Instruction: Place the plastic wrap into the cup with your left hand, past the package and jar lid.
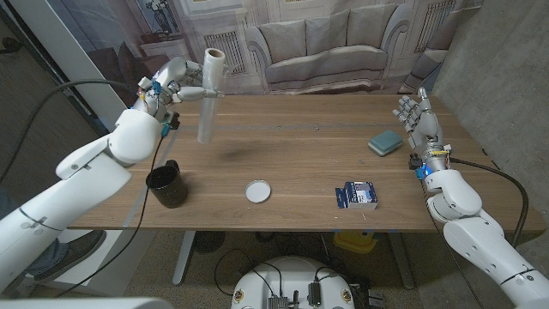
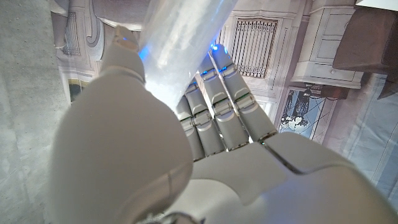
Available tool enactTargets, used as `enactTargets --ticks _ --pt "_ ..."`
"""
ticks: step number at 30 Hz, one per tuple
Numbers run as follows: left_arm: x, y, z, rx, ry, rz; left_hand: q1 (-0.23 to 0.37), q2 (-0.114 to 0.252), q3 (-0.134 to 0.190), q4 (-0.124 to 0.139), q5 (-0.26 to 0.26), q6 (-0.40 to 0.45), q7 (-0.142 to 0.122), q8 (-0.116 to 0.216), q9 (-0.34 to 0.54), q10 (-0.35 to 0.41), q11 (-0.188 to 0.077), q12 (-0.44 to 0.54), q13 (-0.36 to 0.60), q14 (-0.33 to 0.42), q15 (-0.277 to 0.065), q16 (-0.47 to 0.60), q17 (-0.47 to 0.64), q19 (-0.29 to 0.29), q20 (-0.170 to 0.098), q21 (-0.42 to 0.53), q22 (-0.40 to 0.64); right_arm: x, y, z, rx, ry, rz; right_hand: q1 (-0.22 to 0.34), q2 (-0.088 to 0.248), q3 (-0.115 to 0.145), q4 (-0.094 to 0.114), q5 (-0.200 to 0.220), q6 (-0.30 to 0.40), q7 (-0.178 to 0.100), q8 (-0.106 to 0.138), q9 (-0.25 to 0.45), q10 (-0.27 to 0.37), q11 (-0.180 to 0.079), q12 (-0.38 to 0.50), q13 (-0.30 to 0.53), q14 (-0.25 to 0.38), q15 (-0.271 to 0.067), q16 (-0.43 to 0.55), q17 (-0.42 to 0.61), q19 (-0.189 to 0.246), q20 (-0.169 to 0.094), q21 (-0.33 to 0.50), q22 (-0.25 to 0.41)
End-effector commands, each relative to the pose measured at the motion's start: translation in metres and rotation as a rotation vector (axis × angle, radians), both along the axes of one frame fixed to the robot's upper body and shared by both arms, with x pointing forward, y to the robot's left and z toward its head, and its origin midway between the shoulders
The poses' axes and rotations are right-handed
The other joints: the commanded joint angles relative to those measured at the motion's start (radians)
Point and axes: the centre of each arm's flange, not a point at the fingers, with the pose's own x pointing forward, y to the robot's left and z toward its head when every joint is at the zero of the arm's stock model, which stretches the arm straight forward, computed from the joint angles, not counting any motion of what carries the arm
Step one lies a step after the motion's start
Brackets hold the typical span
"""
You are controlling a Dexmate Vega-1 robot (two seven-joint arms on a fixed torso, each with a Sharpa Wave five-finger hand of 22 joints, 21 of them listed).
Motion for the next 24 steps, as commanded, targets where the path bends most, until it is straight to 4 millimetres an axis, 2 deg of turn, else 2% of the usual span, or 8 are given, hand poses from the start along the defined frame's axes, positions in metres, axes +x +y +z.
enactTargets --ticks 1,12,24 --pt "-0.021 0.012 -0.003 -0.014 -0.005 0.006 0.131 0.125 0.035 0.026 -0.003 0.064 -0.041 0.001 0.004 0.019 -0.008 0.003 0.014 0.080 -0.116 0.009 0.004 0.007 -0.015 -0.003 0.005 -0.005 0.004 -0.001 0.004 0.017 -0.021 0.001 0.006 -0.006 0.000 -0.005 0.003 0.001 -0.002 0.003 0.009 0.004 -0.003 0.001 0.010 0.004 -0.005 0.002 0.008 -0.009 -0.004 0.005" --pt "-0.048 0.026 -0.010 -0.034 -0.022 0.007 0.131 0.124 0.036 0.026 -0.004 0.065 -0.043 0.002 0.004 0.019 -0.006 0.001 0.021 0.082 -0.115 0.009 0.006 0.007 -0.014 -0.002 0.005 -0.011 0.008 -0.003 0.005 0.016 -0.033 0.001 0.006 -0.007 0.000 -0.005 0.003 0.001 -0.001 0.002 0.007 0.002 -0.004 0.001 0.010 0.005 -0.005 0.002 0.010 -0.008 -0.007 0.005" --pt "-0.071 0.030 -0.026 -0.049 -0.029 -0.036 0.131 0.122 0.037 0.027 -0.004 0.066 -0.042 0.002 0.005 0.023 -0.005 -0.001 0.030 0.085 -0.115 0.010 0.009 0.006 -0.013 -0.001 0.006 -0.023 0.009 -0.006 -0.008 0.007 -0.062 0.000 0.006 -0.008 0.000 -0.005 0.002 0.001 -0.002 0.002 0.007 0.002 -0.004 0.001 0.011 0.005 -0.005 0.002 0.011 -0.008 -0.011 0.005"
